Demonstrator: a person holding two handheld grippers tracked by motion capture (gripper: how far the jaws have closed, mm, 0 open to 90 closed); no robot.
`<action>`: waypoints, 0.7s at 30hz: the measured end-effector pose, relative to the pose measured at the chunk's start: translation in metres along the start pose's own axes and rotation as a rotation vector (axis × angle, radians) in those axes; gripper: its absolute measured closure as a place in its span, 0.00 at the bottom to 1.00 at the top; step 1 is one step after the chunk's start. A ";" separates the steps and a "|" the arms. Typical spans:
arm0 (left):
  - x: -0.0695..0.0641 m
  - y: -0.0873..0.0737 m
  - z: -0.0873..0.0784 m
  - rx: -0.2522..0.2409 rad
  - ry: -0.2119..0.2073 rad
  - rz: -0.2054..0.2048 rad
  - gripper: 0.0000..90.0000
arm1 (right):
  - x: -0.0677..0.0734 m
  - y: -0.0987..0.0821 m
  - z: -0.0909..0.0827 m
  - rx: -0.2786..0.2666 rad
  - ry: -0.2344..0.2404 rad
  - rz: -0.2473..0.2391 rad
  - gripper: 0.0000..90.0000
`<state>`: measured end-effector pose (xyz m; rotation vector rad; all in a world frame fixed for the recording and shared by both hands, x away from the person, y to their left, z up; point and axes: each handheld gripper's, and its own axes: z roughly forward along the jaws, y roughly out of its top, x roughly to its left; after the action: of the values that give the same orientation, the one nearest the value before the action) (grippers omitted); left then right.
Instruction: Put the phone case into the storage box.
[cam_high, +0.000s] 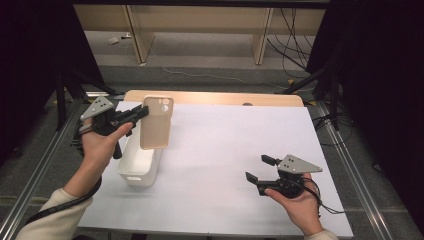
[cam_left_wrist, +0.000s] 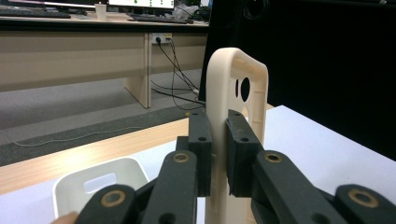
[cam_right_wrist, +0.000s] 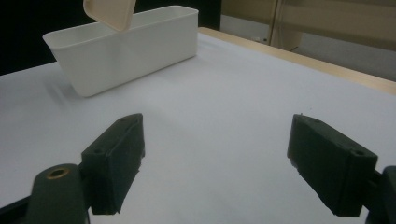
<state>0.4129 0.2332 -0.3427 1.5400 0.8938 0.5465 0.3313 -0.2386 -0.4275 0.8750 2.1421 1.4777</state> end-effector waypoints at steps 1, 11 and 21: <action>0.001 0.000 0.000 0.000 0.002 0.002 0.91 | 0.000 -0.001 0.001 -0.015 0.007 0.003 0.22; 0.011 0.002 0.000 -0.007 0.013 -0.005 0.91 | -0.001 -0.001 -0.001 0.001 0.002 0.012 0.22; 0.020 0.005 -0.002 -0.005 0.015 0.007 0.91 | -0.001 -0.001 -0.002 0.018 0.006 0.036 0.22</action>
<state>0.4250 0.2504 -0.3402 1.5368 0.8979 0.5652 0.3301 -0.2409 -0.4280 0.9208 2.1580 1.4819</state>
